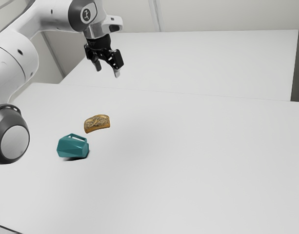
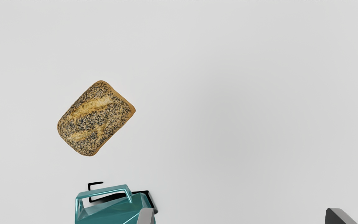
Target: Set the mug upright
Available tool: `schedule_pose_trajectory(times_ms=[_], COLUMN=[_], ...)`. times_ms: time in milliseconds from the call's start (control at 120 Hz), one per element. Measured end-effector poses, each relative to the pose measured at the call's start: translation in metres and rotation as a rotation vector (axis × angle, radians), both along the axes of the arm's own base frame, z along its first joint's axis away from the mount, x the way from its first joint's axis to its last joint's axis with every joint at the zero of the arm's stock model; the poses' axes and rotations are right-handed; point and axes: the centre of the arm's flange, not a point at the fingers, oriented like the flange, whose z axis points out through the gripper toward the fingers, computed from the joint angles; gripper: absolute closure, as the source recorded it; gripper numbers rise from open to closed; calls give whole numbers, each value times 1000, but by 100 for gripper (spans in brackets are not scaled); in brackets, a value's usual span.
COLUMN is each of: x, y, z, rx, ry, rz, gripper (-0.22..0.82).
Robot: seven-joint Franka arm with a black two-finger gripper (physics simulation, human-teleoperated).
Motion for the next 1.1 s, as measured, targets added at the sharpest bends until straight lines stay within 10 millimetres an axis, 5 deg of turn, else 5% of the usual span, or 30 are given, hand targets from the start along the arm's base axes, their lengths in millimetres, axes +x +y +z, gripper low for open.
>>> schedule_pose_trajectory(times_ms=[275,475,633,867,1100], x=[-18,-126,-182,-193,-198], y=[13,142,227,212,244], z=[-2,-49,-94,-144,-156], rx=[-4,-215,-314,-383,-435], ry=[43,203,266,283,154], rz=[12,243,388,282,238], gripper=[0,0,0,0,0])
